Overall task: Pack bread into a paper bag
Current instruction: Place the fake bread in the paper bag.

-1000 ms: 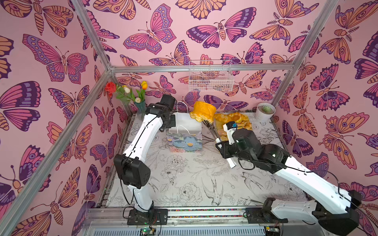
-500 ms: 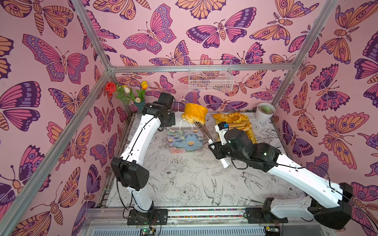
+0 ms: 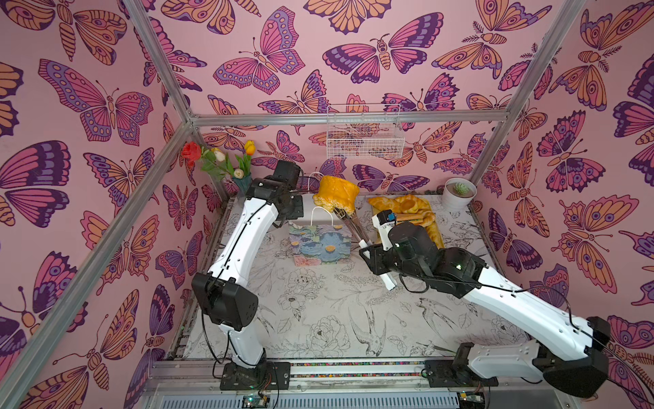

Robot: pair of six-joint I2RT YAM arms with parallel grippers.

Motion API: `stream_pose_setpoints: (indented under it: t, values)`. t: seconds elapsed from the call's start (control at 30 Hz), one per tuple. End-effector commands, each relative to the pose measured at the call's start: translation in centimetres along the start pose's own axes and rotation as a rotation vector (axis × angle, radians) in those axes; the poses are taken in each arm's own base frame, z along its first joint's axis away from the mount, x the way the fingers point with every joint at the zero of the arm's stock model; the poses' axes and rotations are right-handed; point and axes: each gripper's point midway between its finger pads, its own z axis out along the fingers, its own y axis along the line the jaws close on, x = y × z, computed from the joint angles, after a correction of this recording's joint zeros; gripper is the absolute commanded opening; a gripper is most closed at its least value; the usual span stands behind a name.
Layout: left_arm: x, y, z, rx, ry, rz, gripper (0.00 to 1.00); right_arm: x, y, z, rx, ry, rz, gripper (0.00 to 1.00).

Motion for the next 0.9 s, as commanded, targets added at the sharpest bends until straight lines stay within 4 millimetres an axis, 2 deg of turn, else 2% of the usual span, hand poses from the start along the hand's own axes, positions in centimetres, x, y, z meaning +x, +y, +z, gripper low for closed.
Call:
stream_pose_setpoints:
  t: [0.0, 0.47, 0.87]
  values:
    - [0.5, 0.0, -1.0, 0.013, -0.003, -0.005, 0.20, -1.8, 0.7, -0.4, -0.013, -0.072, 0.003, 0.40]
    - [0.7, 0.2, -1.3, 0.009, -0.011, -0.004, 0.20, -1.6, 0.9, 0.7, -0.004, -0.050, 0.000, 0.44]
    - [0.8, 0.2, -1.1, 0.006, -0.007, 0.001, 0.20, -1.4, 0.6, 0.3, 0.004, -0.046, 0.006, 0.46]
